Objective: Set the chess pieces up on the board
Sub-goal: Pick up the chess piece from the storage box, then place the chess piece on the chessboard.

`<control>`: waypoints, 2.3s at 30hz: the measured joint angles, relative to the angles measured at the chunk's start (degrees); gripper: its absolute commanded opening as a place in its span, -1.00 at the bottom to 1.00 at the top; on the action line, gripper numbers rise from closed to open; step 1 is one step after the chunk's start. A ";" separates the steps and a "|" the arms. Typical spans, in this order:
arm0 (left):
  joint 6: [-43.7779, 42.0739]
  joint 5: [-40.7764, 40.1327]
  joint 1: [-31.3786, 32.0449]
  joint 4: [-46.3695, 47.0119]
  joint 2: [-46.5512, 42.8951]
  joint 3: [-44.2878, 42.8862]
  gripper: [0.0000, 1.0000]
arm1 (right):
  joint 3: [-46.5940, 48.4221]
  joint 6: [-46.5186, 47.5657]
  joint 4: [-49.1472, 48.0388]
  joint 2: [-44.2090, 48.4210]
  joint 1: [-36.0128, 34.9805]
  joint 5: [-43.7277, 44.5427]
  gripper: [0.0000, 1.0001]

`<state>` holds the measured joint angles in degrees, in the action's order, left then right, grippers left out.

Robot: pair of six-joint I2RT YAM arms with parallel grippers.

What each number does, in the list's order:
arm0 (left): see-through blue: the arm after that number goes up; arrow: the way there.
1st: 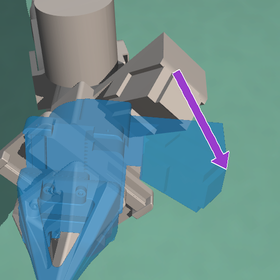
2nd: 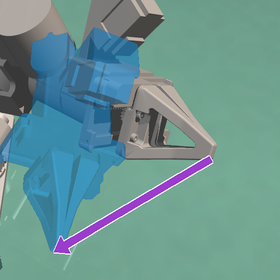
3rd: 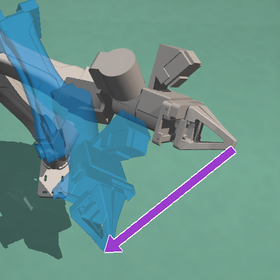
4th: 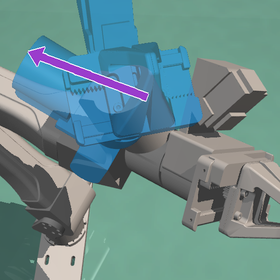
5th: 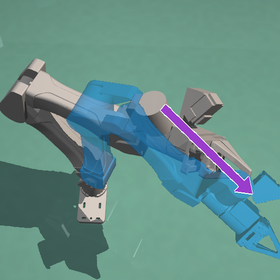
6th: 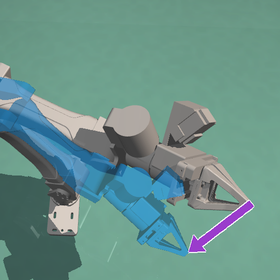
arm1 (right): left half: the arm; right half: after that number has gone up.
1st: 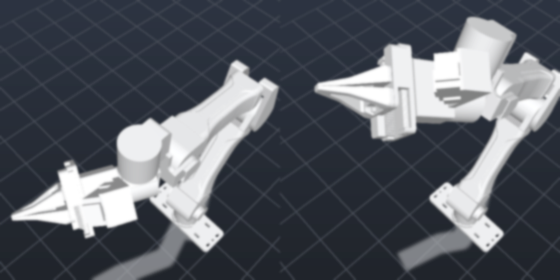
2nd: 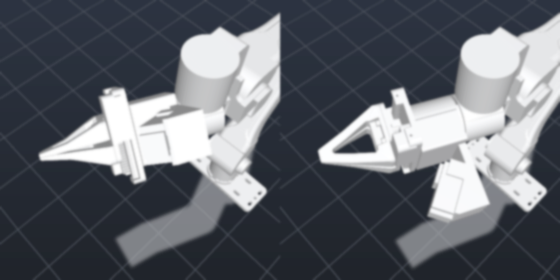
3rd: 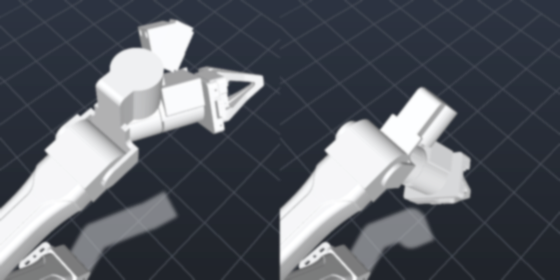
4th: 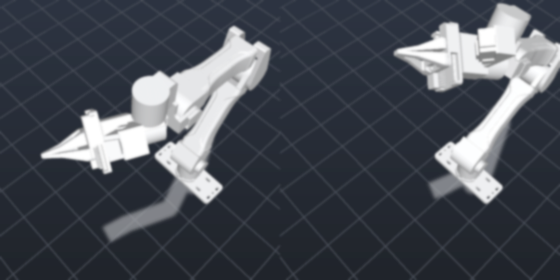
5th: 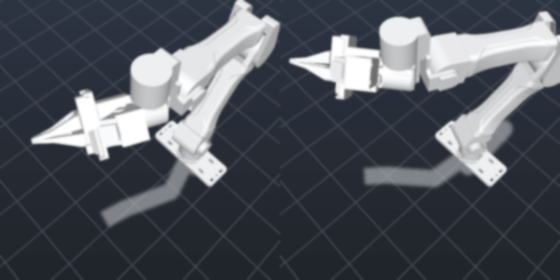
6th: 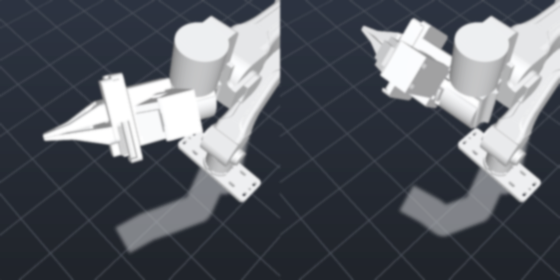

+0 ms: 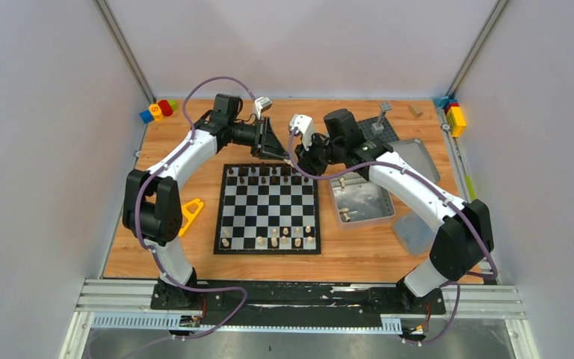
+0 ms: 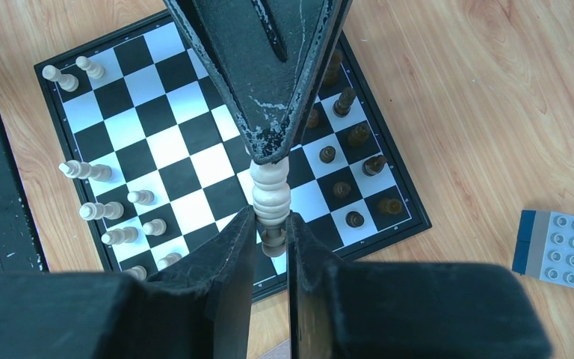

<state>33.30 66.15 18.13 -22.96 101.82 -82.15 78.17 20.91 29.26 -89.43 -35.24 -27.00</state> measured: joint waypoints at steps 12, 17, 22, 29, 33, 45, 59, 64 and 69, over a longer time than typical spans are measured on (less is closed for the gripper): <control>-0.04 -0.13 0.13 1.09 0.02 0.00 -1.00 | 0.00 0.02 0.04 -0.02 0.00 1.14 -1.00; -2.67 -0.28 0.17 -0.74 0.02 -0.09 -1.00 | -1.01 0.70 -0.46 0.39 0.02 2.82 -1.00; -12.22 -3.10 0.07 -10.12 -0.57 -2.71 -1.00 | -5.27 2.29 -0.83 2.95 0.96 3.98 -1.00; -35.32 -14.51 -0.22 -26.16 -11.39 -3.17 -1.00 | -9.86 3.32 -0.87 7.76 5.68 3.76 -1.00; -45.97 -21.77 -0.04 -30.40 -22.43 3.96 -1.00 | -11.58 3.23 -1.62 10.12 7.63 3.30 -1.00; -63.60 -38.86 6.67 -34.03 -35.89 26.03 -0.93 | -16.33 2.73 -5.25 12.90 9.20 2.01 -1.00; -67.56 -46.12 12.17 -29.03 -37.92 35.45 -0.90 | -17.42 2.69 -6.38 13.03 9.94 1.99 -1.00; -68.59 -46.64 12.44 -27.82 -37.05 35.60 -0.87 | -17.44 2.71 -6.40 12.96 9.94 1.99 -1.00; -69.53 -46.51 12.96 -27.65 -35.04 35.85 -0.83 | -17.59 2.73 -6.45 12.48 9.94 1.99 -1.00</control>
<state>-36.23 19.64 31.09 -50.61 66.78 -46.30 60.58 23.64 22.81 -76.95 -25.30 -25.02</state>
